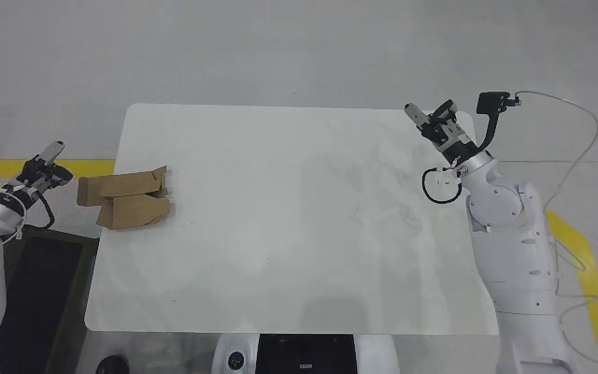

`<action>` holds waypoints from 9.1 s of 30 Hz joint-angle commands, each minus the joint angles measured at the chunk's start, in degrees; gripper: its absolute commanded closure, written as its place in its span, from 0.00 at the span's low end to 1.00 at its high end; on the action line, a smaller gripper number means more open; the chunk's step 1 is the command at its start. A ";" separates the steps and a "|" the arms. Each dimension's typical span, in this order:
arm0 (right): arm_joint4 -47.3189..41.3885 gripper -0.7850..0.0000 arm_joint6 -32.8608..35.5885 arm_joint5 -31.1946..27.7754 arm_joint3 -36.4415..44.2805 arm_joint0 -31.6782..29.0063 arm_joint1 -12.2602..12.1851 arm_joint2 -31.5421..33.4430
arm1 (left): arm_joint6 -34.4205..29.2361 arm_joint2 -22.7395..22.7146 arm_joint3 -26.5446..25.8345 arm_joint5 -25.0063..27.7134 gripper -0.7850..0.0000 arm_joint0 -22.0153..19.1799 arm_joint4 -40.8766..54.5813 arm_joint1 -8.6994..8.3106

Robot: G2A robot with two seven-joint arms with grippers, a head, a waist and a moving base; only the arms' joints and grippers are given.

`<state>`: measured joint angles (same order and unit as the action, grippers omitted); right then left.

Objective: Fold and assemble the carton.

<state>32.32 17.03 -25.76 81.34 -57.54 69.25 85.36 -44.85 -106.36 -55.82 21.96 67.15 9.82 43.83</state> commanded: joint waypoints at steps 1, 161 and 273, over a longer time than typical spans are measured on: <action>0.00 0.00 0.00 0.00 0.00 0.00 0.00 0.00 | 2.82 -0.75 0.64 -1.51 0.00 0.75 -1.07 -0.09; -41.34 0.00 37.59 -17.41 -13.90 11.27 0.16 -11.91 | -22.06 65.25 2.63 15.42 1.00 -50.25 22.87 25.61; -50.84 0.00 4.61 -16.04 -25.33 22.55 -3.40 -29.41 | -14.29 61.71 14.55 16.75 1.00 -45.85 24.29 31.58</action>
<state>-18.98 20.85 -40.88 56.23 -35.03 65.92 55.64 -58.11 -44.41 -41.56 39.08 21.59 34.08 75.47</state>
